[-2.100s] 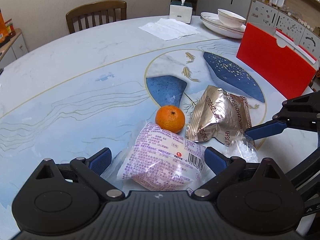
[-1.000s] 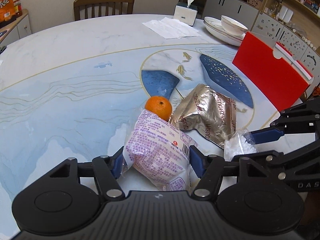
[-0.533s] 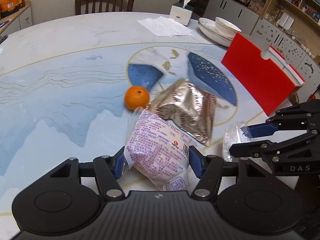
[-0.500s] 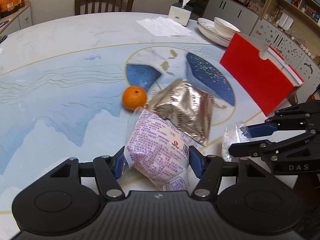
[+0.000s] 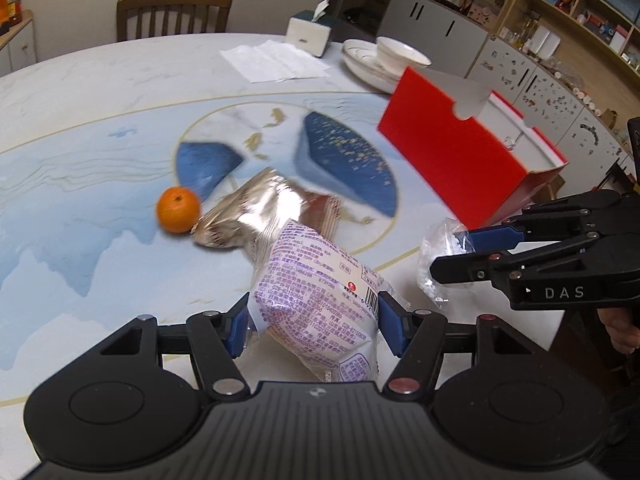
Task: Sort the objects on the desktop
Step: 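Carry the white bag and clear bead bag with both tools over the red box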
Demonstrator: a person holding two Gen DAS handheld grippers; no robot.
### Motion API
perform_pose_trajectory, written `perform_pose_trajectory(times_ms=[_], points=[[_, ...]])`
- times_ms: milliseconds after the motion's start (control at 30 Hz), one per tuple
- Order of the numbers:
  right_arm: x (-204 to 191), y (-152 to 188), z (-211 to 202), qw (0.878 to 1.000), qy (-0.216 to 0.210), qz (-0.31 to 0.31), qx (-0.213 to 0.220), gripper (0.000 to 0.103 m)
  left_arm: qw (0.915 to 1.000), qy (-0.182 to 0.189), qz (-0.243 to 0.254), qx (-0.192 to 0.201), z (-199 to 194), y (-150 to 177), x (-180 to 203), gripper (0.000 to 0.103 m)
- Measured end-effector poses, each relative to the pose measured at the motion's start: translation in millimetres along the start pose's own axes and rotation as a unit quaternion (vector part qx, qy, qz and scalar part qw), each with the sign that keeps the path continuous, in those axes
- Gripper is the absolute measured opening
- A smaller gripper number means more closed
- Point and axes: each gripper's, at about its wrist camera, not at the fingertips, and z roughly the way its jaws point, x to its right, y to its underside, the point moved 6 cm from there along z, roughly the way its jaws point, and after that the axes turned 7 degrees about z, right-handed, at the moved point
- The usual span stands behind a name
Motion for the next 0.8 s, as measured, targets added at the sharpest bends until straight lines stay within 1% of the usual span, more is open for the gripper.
perform_pose_trajectory(times_ms=[167,467,800], points=[[16,-12,-22,1.0,-0.003,0.015,0.025,0.032,0.9998,0.01,0.012,0.014,-3,-19,20,0.063],[51,-30,-52,0.998,-0.005,0.035,0.056,0.032,0.9982,0.021,0.037,0.042,-5,-56,58,0.063],[106,-49,-79,0.994,0.004,0.052,0.092,0.032,0.9969,0.021,0.048,0.058,8,-89,93,0.063]])
